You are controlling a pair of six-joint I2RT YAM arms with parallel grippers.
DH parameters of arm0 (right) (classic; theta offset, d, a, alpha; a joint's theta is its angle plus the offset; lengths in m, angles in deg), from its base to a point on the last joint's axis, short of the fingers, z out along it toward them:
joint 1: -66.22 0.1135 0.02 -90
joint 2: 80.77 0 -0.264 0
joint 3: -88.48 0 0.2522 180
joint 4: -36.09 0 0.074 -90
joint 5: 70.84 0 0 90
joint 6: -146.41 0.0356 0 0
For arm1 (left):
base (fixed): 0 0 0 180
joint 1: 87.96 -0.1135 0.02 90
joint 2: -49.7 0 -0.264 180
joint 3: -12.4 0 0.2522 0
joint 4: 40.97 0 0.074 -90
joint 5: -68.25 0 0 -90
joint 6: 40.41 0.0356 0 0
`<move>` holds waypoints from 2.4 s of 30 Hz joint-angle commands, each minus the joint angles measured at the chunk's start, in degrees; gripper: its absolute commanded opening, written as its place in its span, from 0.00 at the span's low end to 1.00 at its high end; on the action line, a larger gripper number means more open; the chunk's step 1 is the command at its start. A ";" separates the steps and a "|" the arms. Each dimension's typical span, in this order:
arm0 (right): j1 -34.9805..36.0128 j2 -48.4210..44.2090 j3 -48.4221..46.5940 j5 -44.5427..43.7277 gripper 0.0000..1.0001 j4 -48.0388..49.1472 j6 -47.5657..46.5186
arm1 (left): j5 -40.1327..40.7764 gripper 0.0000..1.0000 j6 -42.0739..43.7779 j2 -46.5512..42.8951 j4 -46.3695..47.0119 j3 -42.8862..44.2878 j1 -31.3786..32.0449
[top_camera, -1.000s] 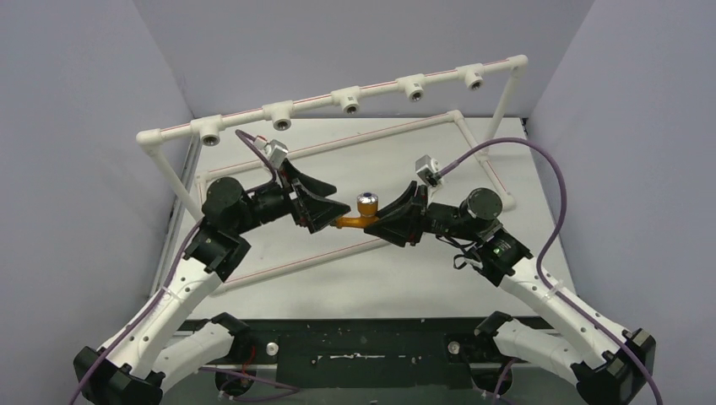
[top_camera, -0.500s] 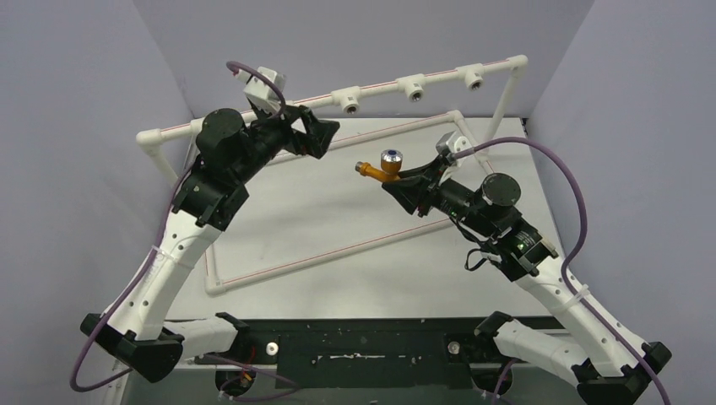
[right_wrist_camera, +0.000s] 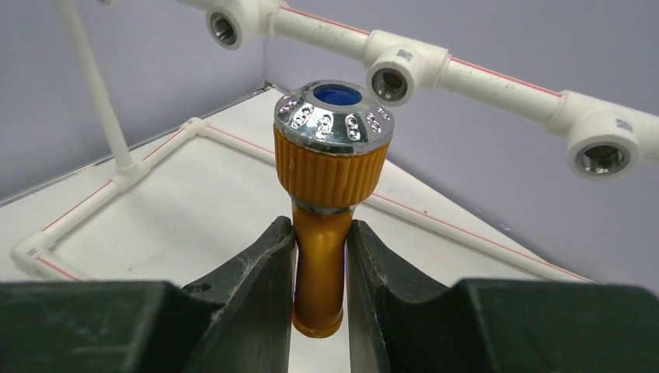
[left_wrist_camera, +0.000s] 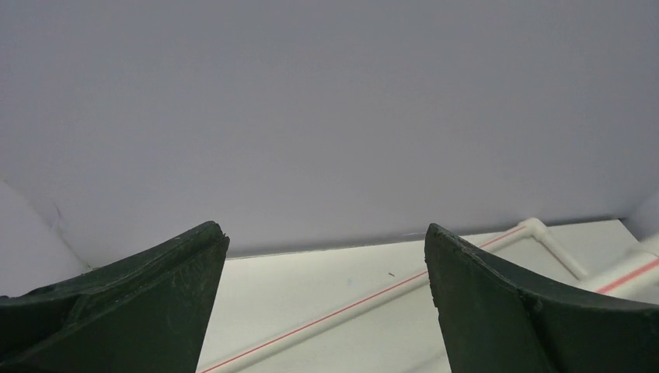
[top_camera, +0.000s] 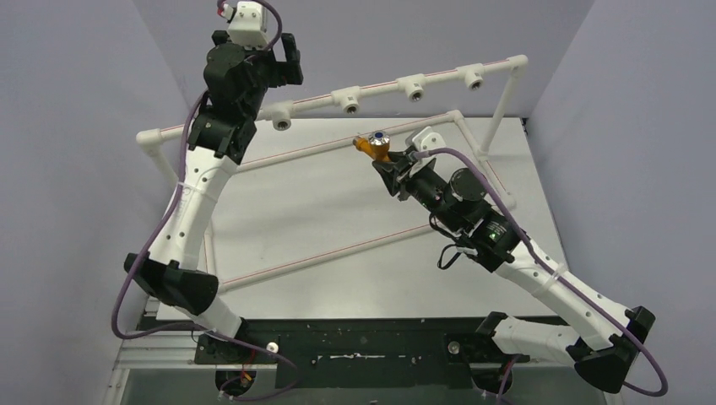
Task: Install the water faucets
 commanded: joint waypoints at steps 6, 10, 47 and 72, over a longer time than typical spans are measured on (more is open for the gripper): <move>1.61 2.56 -0.57 -10.41 0.00 18.88 -6.05 | 5.93 0.97 -0.06 17.43 -6.84 18.40 -6.56; 2.31 3.39 -1.26 -10.38 0.00 18.47 -6.20 | 12.49 0.97 -0.77 23.08 -17.33 21.25 -6.99; 9.01 -11.55 13.55 -17.98 0.00 13.00 -4.81 | 3.02 0.96 -13.61 -8.81 -3.95 -45.85 -2.44; 15.57 0.61 13.75 -32.10 0.00 34.88 -18.68 | 5.32 0.95 -13.68 -10.41 -3.68 -48.45 0.40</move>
